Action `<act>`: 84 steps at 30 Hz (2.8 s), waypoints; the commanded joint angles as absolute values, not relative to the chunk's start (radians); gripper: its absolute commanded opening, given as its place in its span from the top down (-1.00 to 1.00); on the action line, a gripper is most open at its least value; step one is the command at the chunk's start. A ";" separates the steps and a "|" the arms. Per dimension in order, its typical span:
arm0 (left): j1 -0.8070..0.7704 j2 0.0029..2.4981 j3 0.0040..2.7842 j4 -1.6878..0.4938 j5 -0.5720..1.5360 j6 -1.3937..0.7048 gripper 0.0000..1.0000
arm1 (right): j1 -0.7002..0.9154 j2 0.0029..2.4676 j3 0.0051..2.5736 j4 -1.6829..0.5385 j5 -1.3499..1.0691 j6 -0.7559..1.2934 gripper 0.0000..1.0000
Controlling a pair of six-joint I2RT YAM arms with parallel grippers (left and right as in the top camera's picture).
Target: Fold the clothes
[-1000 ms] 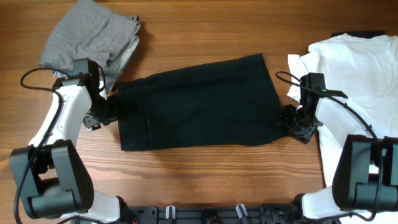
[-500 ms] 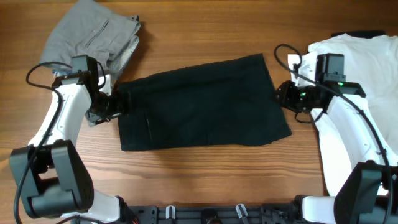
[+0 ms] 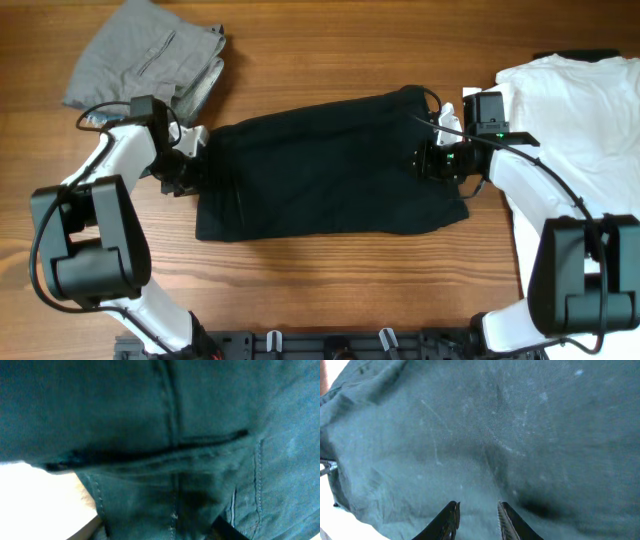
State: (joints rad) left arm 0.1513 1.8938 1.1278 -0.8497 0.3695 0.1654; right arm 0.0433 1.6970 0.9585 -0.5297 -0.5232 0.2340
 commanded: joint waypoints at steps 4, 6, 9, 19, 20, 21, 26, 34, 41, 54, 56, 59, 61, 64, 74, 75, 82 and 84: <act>0.154 1.965 1.130 -0.804 0.487 0.210 0.28 | 0.047 1.740 0.954 -0.519 -0.505 0.273 0.43; 0.154 1.967 1.130 -0.816 0.494 0.210 0.72 | 0.047 1.740 0.954 -0.520 -0.505 0.273 0.44; 0.159 1.950 1.153 -0.899 0.496 0.209 0.92 | 0.047 1.739 0.954 -0.520 -0.504 0.272 0.46; 0.146 1.890 1.855 -1.548 0.324 0.129 0.92 | -0.004 1.739 0.986 -0.456 -0.500 0.264 0.42; 0.124 1.890 1.909 -1.567 0.324 0.113 0.92 | -0.014 1.739 0.987 -0.456 -0.500 0.265 0.42; 0.078 1.890 1.969 -1.572 0.332 0.072 0.92 | -0.029 1.739 0.987 -0.454 -0.500 0.265 0.34; -0.087 1.895 2.000 -1.491 0.437 0.036 0.92 | -0.075 1.739 0.987 -0.459 -0.500 0.262 0.27; -0.350 1.934 1.900 -1.266 0.426 -0.118 0.92 | -0.078 1.739 0.987 -0.468 -0.500 0.262 0.27; -0.506 1.980 1.845 -1.169 0.351 -0.199 0.92 | -0.078 1.741 0.986 -0.491 -0.454 0.273 0.46; -0.480 1.935 1.901 -1.165 0.371 -0.199 0.92 | -0.063 1.895 0.957 -0.297 -0.509 0.272 0.91; -0.482 1.924 1.911 -1.140 0.435 -0.199 0.92 | -0.057 1.930 0.957 -0.297 -0.509 0.273 0.92; -0.505 1.930 1.911 -1.110 0.456 -0.203 0.92 | -0.049 1.972 0.957 -0.299 -0.508 0.273 0.92; -0.530 1.946 1.911 -1.093 0.452 -0.203 0.92 | -0.049 1.983 0.957 -0.303 -0.508 0.273 0.91; -0.564 1.980 1.911 -1.087 0.452 -0.203 0.78 | -0.049 1.984 0.957 -0.301 -0.504 0.272 0.91; -0.709 2.096 1.910 -1.065 0.452 -0.218 -1.00 | -0.049 1.984 0.957 -0.303 -0.505 0.273 0.88; -0.710 2.090 1.913 -1.065 0.456 -0.218 -1.00 | -0.049 1.984 0.957 -0.304 -0.505 0.273 0.83; -0.525 1.955 1.952 -1.179 0.473 -0.146 -1.00 | -0.091 1.851 0.998 -0.432 -0.505 0.262 0.31; -0.446 1.930 1.951 -1.225 0.470 -0.075 -0.95 | -0.113 1.756 1.015 -0.460 -0.505 0.265 0.39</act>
State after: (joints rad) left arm -0.5591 2.0262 1.9137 -1.1828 0.4625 -0.1856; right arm -0.0803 1.8729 1.0042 -0.4324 -0.5556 0.2676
